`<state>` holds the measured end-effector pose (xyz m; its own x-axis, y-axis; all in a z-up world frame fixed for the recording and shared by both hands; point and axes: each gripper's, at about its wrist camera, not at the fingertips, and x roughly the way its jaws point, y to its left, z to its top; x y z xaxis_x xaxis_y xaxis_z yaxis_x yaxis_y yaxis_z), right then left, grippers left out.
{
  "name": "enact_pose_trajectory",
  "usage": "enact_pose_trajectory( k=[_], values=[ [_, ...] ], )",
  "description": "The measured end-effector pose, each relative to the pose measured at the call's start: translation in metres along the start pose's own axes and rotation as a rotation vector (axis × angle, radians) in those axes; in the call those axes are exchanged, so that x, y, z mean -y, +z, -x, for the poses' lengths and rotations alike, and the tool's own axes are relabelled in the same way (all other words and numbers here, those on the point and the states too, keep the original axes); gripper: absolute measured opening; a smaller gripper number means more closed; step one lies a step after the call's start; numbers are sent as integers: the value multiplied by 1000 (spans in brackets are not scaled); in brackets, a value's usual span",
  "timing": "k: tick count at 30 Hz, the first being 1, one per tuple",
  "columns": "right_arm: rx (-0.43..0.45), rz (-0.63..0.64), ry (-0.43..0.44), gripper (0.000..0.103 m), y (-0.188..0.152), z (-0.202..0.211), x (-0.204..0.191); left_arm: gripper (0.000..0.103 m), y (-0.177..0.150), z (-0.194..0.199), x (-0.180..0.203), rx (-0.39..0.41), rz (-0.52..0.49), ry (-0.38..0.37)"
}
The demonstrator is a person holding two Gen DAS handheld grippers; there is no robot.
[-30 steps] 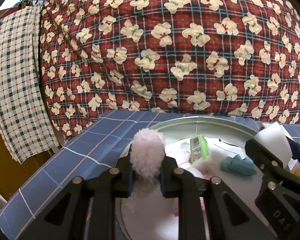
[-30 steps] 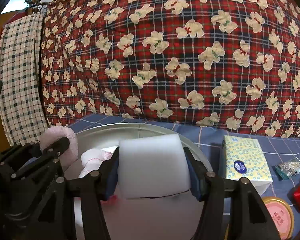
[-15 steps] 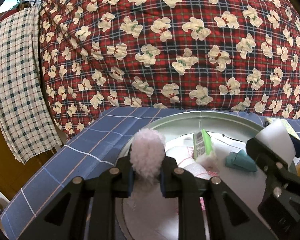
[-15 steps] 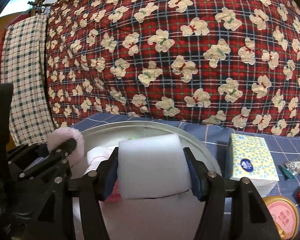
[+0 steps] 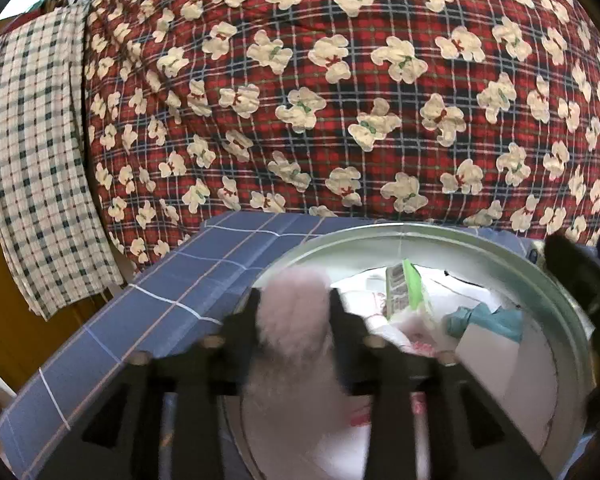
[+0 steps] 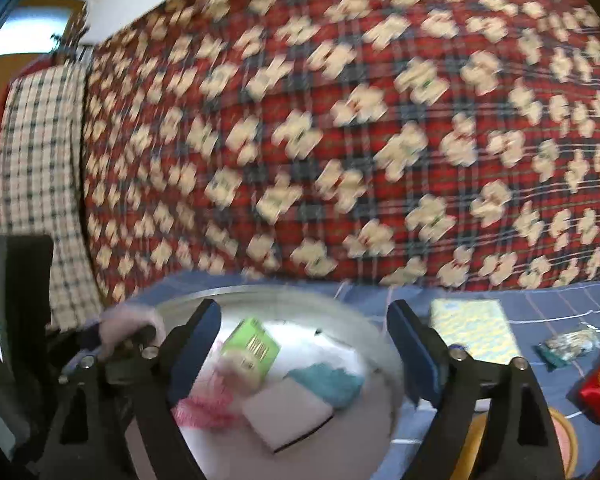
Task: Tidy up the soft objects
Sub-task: 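Open both grippers to drop the foam block and pink ball into the tin, then move both open grippers away from the tin toward the remaining table items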
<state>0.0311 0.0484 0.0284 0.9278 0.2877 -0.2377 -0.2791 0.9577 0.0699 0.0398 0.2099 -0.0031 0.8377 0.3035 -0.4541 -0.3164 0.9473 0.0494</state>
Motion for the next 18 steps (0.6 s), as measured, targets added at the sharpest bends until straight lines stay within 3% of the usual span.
enact_pose_trajectory(
  k=[1,4,9,14,18],
  values=[
    [18,-7,-12,88,1,3,2,65,0,3,0,11,8,4],
    [34,-27,-30,90,4,6,7,78,1,11,0,54,17,26],
    [14,-35,-34,90,5,4,9,88,2,18,0,86,28,36],
    [46,-26,-42,90,4,12,10,94,2,28,6,142,6,54],
    [88,9,-95,90,3,16,10,96,1,39,9,196,-2,56]
  ],
)
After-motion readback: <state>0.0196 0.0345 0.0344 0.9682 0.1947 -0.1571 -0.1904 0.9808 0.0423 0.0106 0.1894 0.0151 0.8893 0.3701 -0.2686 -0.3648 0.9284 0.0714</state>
